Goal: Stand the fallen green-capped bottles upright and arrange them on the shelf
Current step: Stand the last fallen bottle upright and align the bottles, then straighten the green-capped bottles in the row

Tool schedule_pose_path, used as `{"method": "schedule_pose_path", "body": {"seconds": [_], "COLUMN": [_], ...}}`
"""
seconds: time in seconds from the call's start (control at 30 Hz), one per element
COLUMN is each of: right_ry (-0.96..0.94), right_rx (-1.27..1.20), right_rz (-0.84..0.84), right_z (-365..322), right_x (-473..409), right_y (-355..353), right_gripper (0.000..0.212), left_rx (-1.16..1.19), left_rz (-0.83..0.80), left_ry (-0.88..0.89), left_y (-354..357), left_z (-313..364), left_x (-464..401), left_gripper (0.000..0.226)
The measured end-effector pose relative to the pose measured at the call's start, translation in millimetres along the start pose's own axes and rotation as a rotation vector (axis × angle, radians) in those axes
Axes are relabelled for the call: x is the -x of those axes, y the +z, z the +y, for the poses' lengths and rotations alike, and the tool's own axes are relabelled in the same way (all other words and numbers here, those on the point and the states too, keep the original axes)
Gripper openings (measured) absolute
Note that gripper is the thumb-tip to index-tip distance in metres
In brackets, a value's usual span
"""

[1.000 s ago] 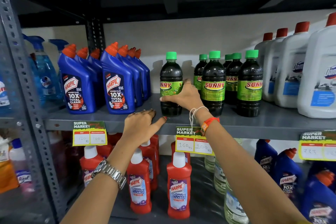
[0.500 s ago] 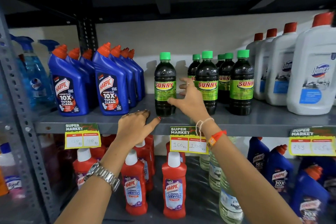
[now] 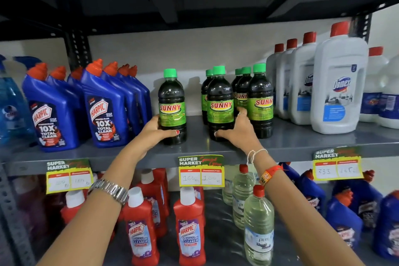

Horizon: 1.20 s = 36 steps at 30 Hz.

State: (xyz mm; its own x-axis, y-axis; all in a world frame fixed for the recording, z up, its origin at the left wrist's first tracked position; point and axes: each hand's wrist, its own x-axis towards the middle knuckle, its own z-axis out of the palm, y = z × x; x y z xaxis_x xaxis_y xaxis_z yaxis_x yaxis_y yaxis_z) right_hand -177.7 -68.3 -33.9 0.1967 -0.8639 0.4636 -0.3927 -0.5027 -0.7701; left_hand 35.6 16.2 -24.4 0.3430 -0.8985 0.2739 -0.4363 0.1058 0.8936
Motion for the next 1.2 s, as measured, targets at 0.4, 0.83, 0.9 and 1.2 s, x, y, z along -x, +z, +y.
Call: {"method": "schedule_pose_path", "body": {"seconds": [0.4,0.83,0.9,1.2], "right_ry": [0.031,-0.018,-0.074,-0.039], "right_rx": [0.011,0.043,0.03,0.131], "right_rz": [-0.053,-0.042,0.092,0.667], "right_z": [-2.1,-2.0,-0.2,10.4], "right_x": [-9.8,-9.5,-3.6,7.6], "right_y": [0.8,7.7,6.0,-36.7], "right_gripper": [0.076,0.081,0.076,0.051], "left_rx": [-0.084,-0.148,-0.166,-0.783], "left_rz": [0.228,0.22,0.22,0.273], "left_ry": [0.052,0.011,0.01,0.013], "left_y": [12.3,10.7,9.6,-6.7], "left_z": [-4.7,-1.3,0.1,-11.9], "left_x": [-4.3,3.9,7.5,41.8], "left_gripper": [0.062,0.069,0.074,0.101]}}
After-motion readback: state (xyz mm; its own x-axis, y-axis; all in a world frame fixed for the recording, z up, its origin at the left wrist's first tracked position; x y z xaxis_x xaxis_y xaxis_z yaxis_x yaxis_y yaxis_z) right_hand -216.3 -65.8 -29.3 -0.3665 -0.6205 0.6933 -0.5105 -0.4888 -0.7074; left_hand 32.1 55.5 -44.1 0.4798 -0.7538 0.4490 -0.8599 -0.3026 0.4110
